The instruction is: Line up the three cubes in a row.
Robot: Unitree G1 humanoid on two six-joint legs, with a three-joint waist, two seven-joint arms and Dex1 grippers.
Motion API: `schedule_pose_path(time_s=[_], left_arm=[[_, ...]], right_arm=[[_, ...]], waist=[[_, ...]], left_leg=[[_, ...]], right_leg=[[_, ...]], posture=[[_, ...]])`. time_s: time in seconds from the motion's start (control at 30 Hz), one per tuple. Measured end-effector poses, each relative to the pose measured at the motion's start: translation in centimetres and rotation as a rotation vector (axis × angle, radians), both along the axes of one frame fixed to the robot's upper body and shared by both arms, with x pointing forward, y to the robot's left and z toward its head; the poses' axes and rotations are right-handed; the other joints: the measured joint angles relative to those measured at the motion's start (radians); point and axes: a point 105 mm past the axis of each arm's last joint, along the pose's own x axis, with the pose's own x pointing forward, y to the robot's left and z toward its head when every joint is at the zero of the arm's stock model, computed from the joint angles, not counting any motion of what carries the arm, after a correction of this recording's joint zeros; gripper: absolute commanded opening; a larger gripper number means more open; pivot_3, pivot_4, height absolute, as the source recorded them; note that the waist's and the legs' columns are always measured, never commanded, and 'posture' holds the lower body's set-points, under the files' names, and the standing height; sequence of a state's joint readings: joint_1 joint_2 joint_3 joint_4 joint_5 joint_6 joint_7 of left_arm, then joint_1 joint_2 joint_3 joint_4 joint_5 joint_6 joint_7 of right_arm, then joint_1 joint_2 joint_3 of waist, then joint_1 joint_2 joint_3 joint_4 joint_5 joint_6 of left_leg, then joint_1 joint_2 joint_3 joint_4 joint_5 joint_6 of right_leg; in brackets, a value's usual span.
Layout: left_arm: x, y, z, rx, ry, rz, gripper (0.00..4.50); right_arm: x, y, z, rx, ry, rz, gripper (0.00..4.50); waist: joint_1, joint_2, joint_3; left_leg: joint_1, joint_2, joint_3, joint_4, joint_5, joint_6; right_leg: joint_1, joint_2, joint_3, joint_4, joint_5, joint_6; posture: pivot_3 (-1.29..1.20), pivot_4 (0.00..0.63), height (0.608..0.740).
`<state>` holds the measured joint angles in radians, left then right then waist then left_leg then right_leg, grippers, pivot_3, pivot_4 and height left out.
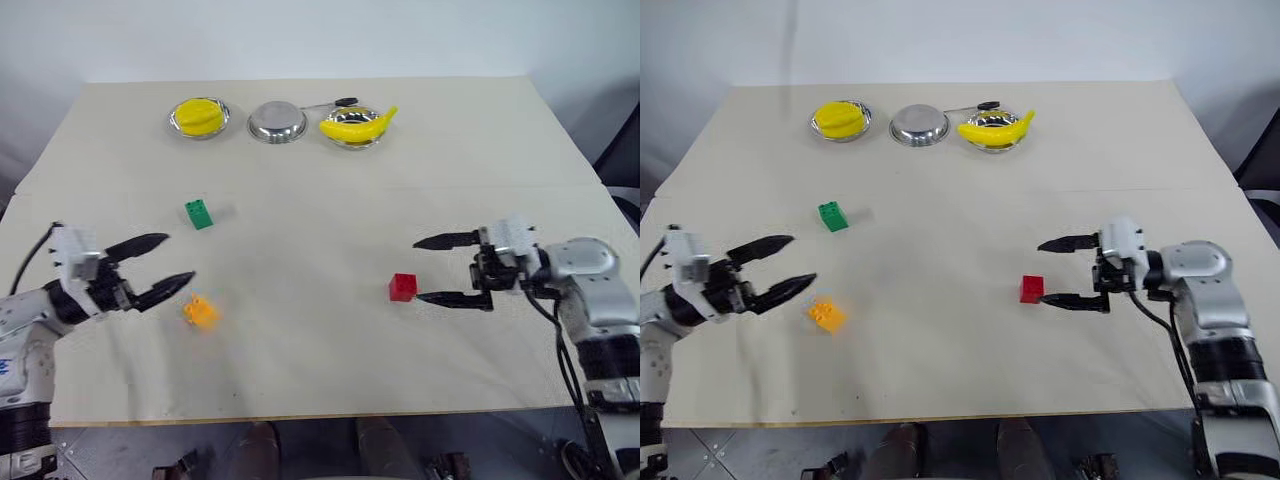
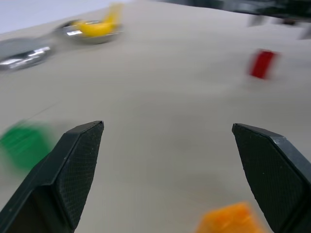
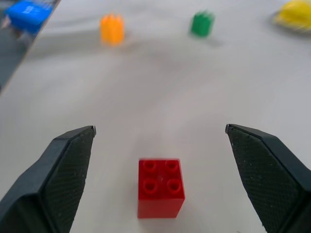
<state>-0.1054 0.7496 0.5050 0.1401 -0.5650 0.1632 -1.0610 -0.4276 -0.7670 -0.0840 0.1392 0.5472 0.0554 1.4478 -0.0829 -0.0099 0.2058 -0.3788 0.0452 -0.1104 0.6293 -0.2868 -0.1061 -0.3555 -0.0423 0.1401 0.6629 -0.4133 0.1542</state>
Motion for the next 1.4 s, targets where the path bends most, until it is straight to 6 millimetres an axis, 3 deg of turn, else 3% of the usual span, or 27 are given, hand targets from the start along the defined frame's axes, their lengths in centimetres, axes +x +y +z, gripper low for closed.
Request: schedule_pose_path(time_s=[0.13, 0.3, 0.43, 0.53, 0.8, 0.93, 1.03, 1.17, 1.4], left_arm=[[-1.9, 4.7, -2.4, -0.076, 0.055, 0.236, 4.50], [-3.6, 7.1, -4.3, -0.119, 0.061, 0.394, 4.50], [-3.3, 5.9, -5.1, -0.143, 0.063, 0.380, 4.50], [-2.1, 4.6, -4.5, -0.128, 0.037, 0.345, 4.50], [7.1, -2.2, 1.1, 0.012, -0.015, 0.096, 4.50], [11.3, -4.2, 1.1, 0.107, 0.052, 0.026, 4.50], [13.3, -4.9, 0.6, 0.161, 0.079, 0.037, 4.50], [14.6, -5.8, 0.4, 0.160, 0.105, 0.044, 4.50], [14.4, -5.3, -1.1, 0.167, 0.158, 0.054, 4.50]], right_arm=[[-2.1, -0.9, -0.6, 0.053, 0.068, -0.083, 4.49], [-2.9, 0.1, 0.4, 0.149, -0.024, -0.164, 4.49], [-3.1, 0.4, 0.6, 0.166, -0.049, -0.198, 4.49], [-3.2, 0.2, 0.1, 0.157, -0.034, -0.212, 4.49], [-3.2, -0.1, 0.2, 0.118, -0.014, -0.206, 4.49], [-3.2, 0.0, 0.4, 0.110, -0.012, -0.194, 4.49], [-3.1, 0.1, 0.4, 0.110, -0.002, -0.200, 4.49], [-3.7, 0.4, 0.6, 0.110, -0.008, -0.212, 4.49], [-4.8, -0.1, -0.1, 0.118, 0.008, -0.278, 4.49]], waist=[[0.006, 0.000, 0.000], [0.016, -0.001, 0.000], [0.036, -0.003, -0.001], [0.056, -0.004, -0.001], [0.066, -0.004, -0.001], [0.051, -0.004, -0.001], [0.034, -0.004, -0.001], [0.027, -0.004, -0.001], [0.029, -0.004, -0.001]], left_leg=[[0.000, 0.000, 0.000, 0.000, -0.002, 0.002], [0.000, 0.000, 0.000, 0.000, -0.001, 0.002], [0.000, 0.000, 0.000, 0.000, -0.001, 0.002], [0.000, 0.000, 0.000, 0.001, -0.001, 0.001], [0.000, -0.001, 0.000, 0.001, 0.000, 0.000], [-0.001, -0.002, 0.001, 0.001, 0.001, -0.002], [-0.003, -0.001, 0.002, 0.001, 0.000, -0.001], [-0.007, -0.001, 0.001, 0.002, 0.001, -0.001], [-0.008, -0.002, 0.000, 0.004, 0.001, -0.001]], right_leg=[[0.000, 0.000, 0.000, 0.000, 0.000, 0.000], [0.000, 0.000, 0.000, 0.000, 0.000, 0.000], [0.000, 0.000, 0.000, 0.000, 0.000, 0.000], [0.000, 0.000, 0.000, 0.000, 0.001, 0.000], [0.000, 0.001, 0.000, 0.000, 0.002, 0.001], [-0.001, 0.001, -0.001, -0.001, 0.002, 0.001], [-0.004, 0.001, -0.001, 0.000, 0.002, 0.001], [-0.007, 0.000, -0.003, 0.000, 0.002, 0.001], [-0.007, -0.001, -0.008, 0.002, 0.002, 0.001]], posture=[[0.00, 0.150, 0.740], [0.00, 0.150, 0.740], [0.00, 0.150, 0.740], [0.00, 0.150, 0.740], [0.00, 0.150, 0.740], [0.00, 0.150, 0.740], [0.00, 0.150, 0.740], [0.00, 0.150, 0.740], [0.00, 0.150, 0.740]])
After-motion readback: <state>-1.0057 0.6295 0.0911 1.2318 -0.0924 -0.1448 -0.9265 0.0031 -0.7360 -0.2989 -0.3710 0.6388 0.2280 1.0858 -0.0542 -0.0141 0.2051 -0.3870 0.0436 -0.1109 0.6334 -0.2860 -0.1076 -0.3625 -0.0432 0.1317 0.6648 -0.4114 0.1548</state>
